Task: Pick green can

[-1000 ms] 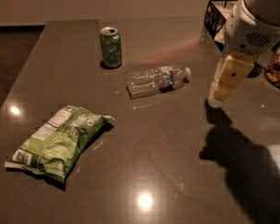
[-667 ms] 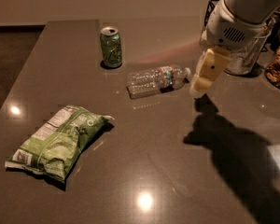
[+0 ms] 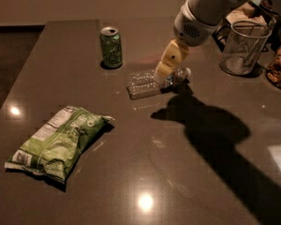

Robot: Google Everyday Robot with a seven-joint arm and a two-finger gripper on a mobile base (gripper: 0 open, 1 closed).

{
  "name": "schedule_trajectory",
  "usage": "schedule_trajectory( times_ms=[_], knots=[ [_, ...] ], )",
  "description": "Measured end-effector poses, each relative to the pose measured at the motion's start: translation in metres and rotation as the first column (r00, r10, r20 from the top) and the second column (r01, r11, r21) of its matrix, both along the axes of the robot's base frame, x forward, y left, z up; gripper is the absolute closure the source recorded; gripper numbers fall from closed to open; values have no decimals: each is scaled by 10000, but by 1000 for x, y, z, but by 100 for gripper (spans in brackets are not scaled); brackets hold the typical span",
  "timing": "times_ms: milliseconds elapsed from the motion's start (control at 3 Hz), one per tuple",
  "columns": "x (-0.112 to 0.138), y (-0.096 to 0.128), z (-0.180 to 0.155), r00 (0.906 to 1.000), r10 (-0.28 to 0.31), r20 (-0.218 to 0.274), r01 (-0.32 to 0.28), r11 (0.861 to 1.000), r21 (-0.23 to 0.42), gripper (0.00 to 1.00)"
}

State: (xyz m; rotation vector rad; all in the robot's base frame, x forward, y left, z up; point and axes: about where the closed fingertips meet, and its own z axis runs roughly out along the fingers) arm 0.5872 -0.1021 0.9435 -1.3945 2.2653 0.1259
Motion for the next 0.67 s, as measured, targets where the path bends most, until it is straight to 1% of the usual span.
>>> schedule_trajectory(
  times_ms=[333,667],
  knots=[
    [51,36,-6,9957,-917,141,902,9923,849,0],
    [83,61,-10,9907,-1347,211,1312,9837,1229,0]
  ],
)
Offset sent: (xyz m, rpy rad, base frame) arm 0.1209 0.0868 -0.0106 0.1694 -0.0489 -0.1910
